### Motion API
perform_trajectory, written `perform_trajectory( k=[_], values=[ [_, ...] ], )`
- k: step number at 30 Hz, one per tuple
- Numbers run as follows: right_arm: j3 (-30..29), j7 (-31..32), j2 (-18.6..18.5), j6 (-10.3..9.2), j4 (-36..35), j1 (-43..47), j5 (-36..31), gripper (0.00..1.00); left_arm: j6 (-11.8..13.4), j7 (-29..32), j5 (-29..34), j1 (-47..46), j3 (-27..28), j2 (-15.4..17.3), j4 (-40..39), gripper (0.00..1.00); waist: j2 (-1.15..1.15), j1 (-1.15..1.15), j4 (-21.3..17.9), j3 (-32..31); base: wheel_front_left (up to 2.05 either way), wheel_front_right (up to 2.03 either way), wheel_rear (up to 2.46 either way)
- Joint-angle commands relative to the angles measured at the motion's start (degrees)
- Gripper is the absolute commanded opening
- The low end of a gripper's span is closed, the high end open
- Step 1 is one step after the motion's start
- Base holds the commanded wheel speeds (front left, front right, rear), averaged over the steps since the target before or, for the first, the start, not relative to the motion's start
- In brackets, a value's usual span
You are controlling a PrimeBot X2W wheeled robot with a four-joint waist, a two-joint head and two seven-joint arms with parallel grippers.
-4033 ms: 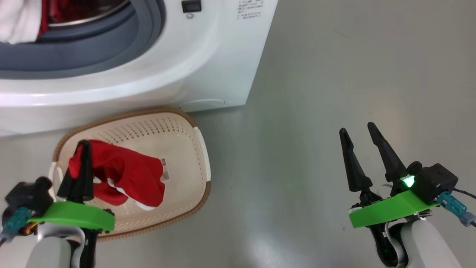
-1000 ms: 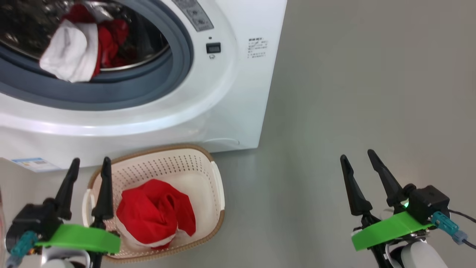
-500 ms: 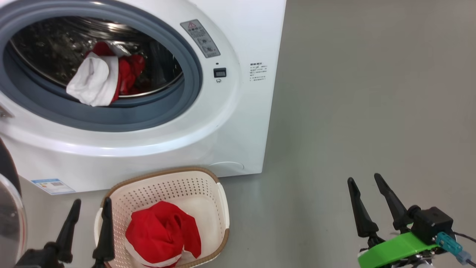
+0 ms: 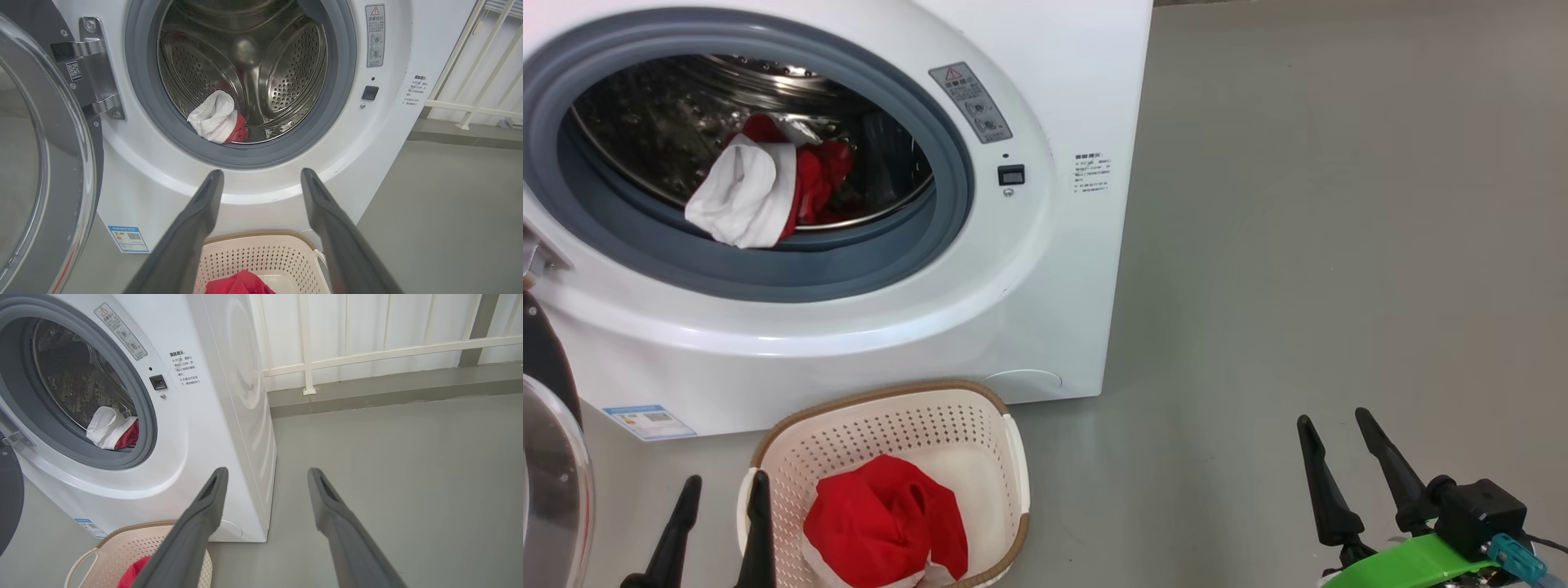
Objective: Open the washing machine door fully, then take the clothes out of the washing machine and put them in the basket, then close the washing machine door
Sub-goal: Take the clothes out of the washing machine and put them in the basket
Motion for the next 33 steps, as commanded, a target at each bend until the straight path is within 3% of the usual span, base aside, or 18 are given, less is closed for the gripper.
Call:
perform_trajectory(
  k=[1, 19, 23, 33],
  values=[
    [1.3, -0.4, -0.3, 0.42, -1.6, -0.6, 0.0, 1.0, 0.0, -0.3, 0.6, -0.2, 2.0, 0.3, -1.6, 1.0, 0.0, 0.0, 0.0, 0.1, 0.0, 0.0, 0.0],
    [1.1, -0.4, -0.3, 0.42, -1.9, -2.4, 0.5, 1.0, 0.0, -0.3, 1.0, -5.6, -0.5, 1.3, 0.9, 1.0, 0.0, 0.0, 0.9, 3.3, 0.0, 0.0, 0.0],
    [1.5, -0.4, -0.3, 0.42, -2.3, -3.5, 0.7, 1.0, 0.0, -0.3, 1.4, -11.6, -1.7, 2.8, 4.2, 1.0, 0.0, 0.0, 1.0, 6.1, 0.0, 0.0, 0.0],
    [3.0, -0.4, -0.3, 0.42, -3.8, -9.3, 1.1, 1.0, 0.0, -0.3, 3.1, -36.5, -3.3, 8.0, 19.8, 1.0, 0.0, 0.0, -1.5, 16.9, 0.0, 0.0, 0.0]
  ],
)
